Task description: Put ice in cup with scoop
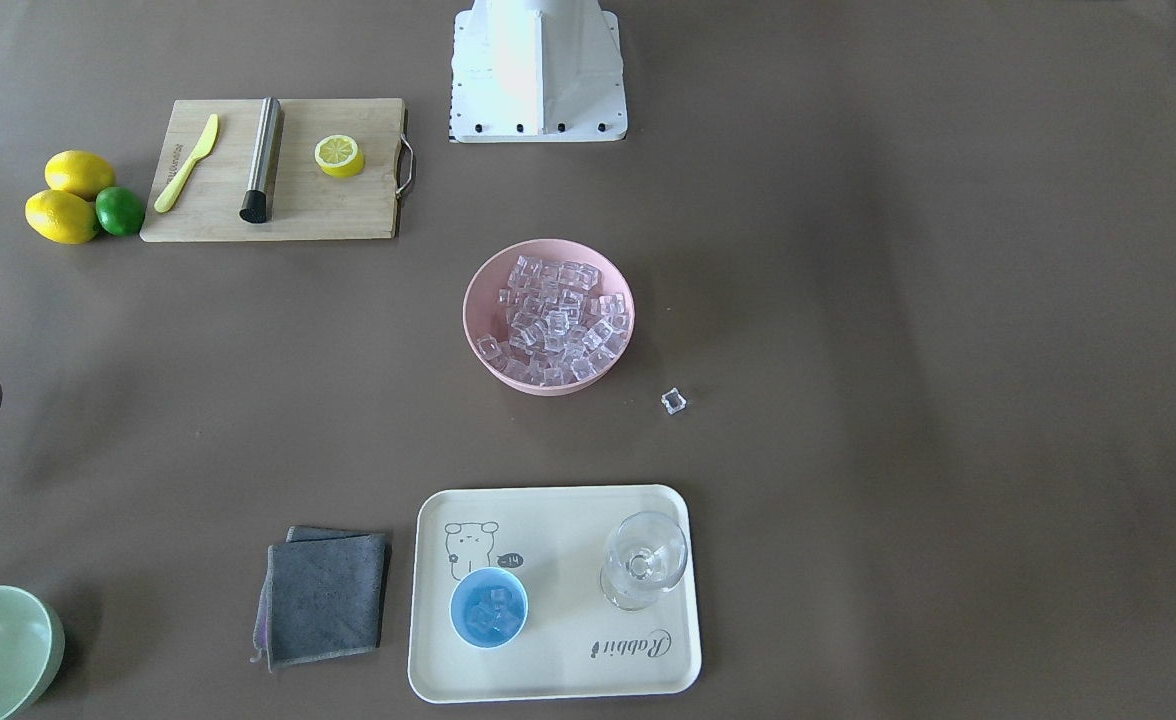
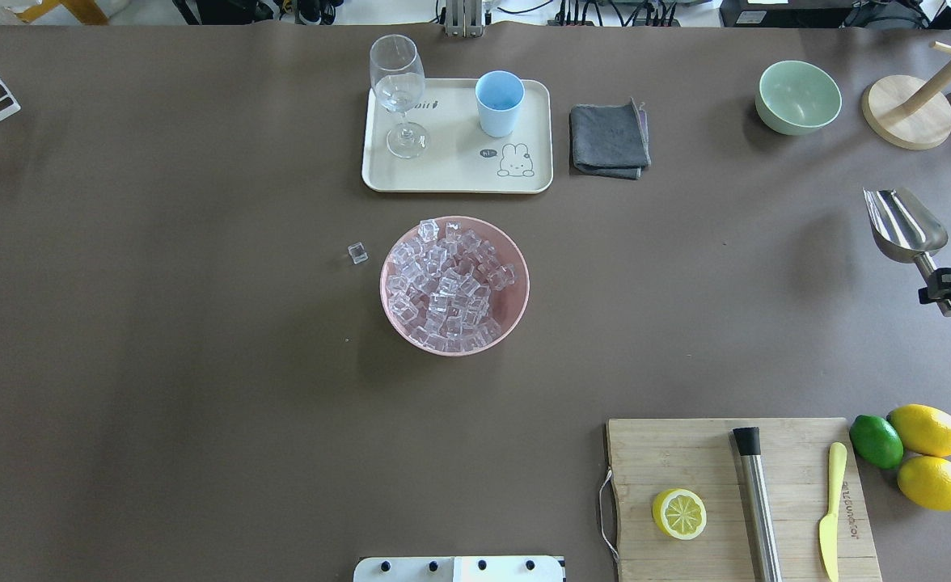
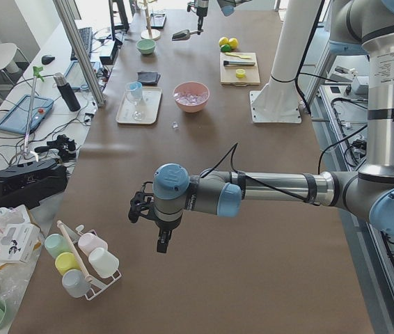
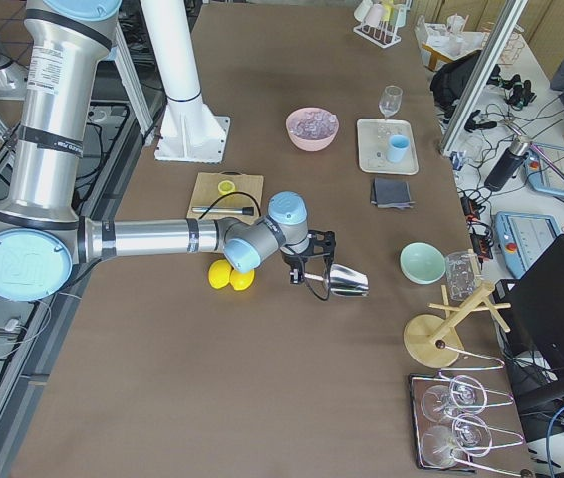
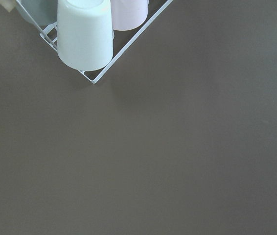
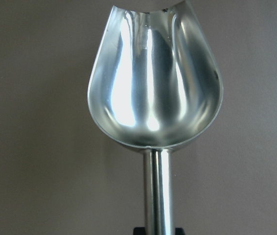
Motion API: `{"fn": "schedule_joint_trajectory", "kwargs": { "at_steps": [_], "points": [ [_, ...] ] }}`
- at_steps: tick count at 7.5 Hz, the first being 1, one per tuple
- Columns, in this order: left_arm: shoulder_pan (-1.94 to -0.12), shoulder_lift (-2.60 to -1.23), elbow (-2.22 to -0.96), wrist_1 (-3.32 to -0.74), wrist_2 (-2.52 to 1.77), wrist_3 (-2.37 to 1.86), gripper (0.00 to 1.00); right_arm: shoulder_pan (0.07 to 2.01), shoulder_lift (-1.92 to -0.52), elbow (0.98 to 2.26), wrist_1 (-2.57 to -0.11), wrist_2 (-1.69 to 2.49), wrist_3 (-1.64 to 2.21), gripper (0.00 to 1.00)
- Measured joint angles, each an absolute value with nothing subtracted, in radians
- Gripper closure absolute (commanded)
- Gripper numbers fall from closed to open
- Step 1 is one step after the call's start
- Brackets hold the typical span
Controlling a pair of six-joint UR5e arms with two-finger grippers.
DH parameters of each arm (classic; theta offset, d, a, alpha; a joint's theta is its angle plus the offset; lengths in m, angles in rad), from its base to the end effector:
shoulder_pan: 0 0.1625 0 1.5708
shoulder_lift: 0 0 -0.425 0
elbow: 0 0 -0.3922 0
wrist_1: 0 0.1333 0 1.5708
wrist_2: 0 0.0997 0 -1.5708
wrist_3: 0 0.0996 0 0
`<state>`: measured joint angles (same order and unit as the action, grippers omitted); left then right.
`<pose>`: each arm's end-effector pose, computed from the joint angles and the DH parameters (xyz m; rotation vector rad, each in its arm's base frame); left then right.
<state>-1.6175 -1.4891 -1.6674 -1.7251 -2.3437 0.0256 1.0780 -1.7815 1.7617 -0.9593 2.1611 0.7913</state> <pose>-0.0855 -0.4643 0.6337 0.1884 0.7646 0.0454 -0.1358 -0.4176 0.5989 0.1168 -0.8019 0.1074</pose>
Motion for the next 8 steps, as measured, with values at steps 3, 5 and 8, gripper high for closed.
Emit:
{"fn": "schedule_joint_trajectory", "kwargs": {
  "at_steps": [3,5,8],
  "points": [
    [-1.65,-1.471,-1.684,-1.722,-2.34,0.021,0.01,1.078,-1.789,1.735,-0.94,2.166,0.789,1.0],
    [-1.624,-1.506,-1.652,-1.722,-2.337,0.021,0.01,1.077,-1.796,1.732,-0.939,2.167,0.788,0.96],
    [-1.59,-1.524,-1.642,-1.724,-2.34,0.021,0.01,1.077,-1.799,1.729,-0.939,2.173,0.786,0.0]
  ]
}}
